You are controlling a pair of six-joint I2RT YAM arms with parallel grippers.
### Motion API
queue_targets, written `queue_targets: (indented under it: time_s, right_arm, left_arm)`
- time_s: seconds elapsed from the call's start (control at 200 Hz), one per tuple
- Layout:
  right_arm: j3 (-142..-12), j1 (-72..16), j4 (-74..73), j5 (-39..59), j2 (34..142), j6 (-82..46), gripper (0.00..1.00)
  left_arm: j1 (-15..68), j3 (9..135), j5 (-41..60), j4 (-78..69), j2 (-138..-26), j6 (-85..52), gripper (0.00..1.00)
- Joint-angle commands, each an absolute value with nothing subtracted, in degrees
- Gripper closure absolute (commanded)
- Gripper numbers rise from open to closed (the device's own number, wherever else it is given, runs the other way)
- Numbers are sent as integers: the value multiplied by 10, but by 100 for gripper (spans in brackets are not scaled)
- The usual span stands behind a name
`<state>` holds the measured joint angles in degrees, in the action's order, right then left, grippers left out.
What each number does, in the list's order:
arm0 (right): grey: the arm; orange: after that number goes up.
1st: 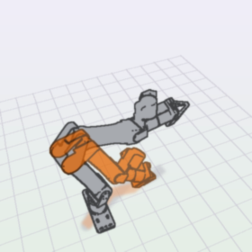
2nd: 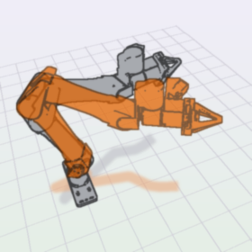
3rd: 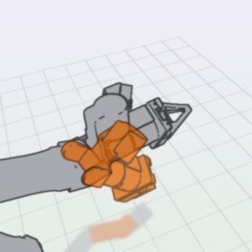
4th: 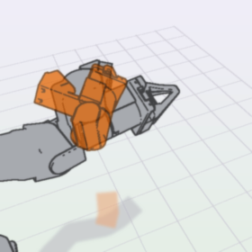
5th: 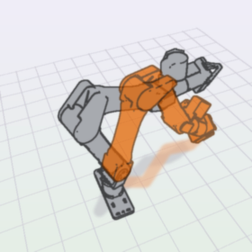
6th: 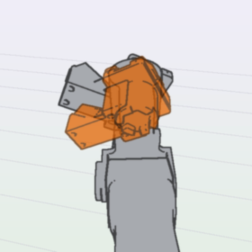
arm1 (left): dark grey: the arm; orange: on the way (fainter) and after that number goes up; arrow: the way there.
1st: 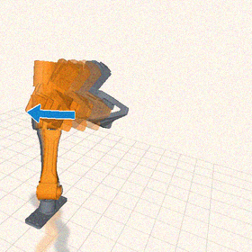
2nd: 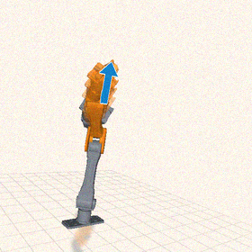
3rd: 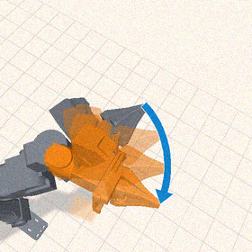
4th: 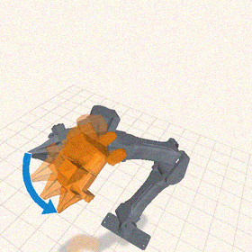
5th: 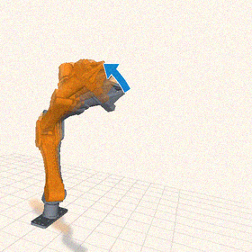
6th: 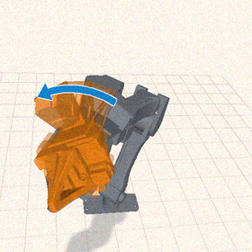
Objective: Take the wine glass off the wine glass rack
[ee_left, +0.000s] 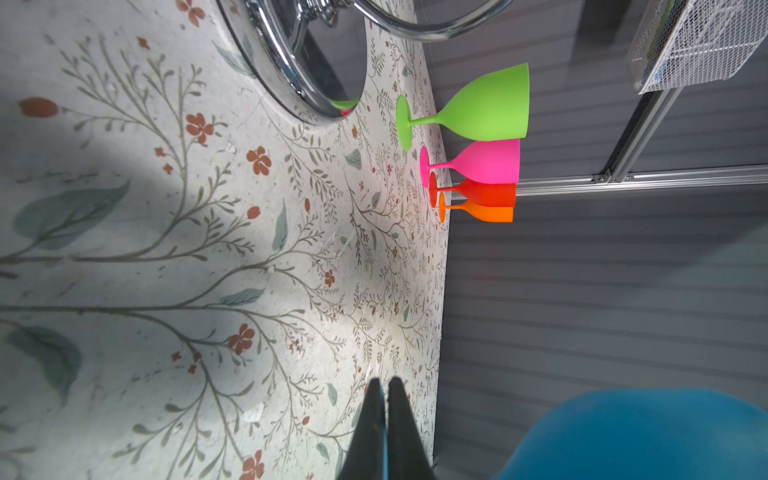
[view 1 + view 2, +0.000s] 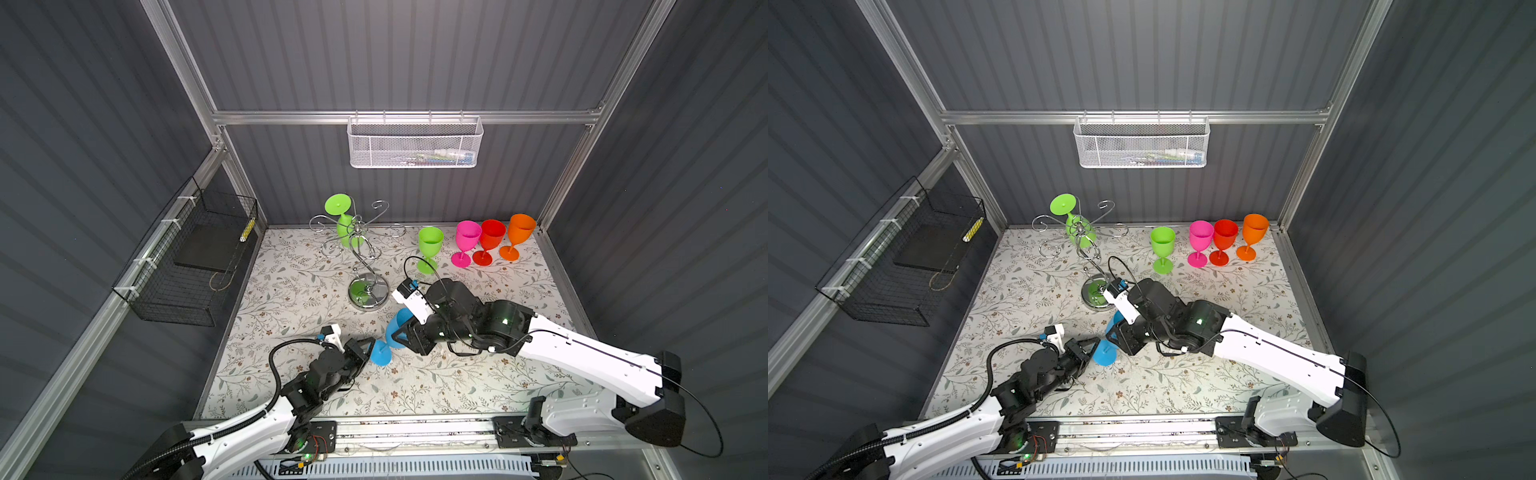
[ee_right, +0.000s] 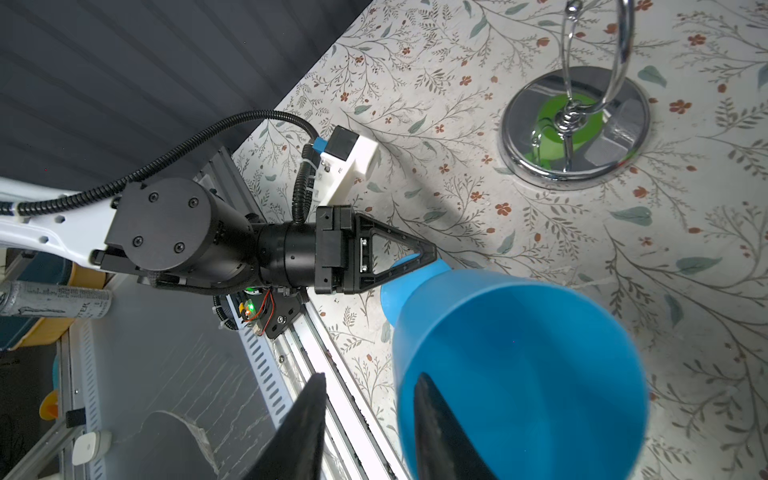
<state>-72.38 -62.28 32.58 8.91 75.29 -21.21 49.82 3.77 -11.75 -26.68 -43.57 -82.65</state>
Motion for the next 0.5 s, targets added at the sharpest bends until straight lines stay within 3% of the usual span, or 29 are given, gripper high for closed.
queue_targets:
  time_s: [0.0,0.195,0.27,0.495]
  right_arm:
    - [-740,-636,323,74,769,-210,68]
    - [-747,-641,322,57,787,-203,100]
    - [-746,-641,323,49,783,-203,100]
    - [-744,-640,349,1,760,-190,100]
  left_arm:
    - [495,29,-134,-274,-419,-817,100]
    - [495,38,-136,-237,-390,-806,100]
    - [495,42,-137,-218,-378,-801,99]
    - [496,46,-142,-179,-340,-793,70]
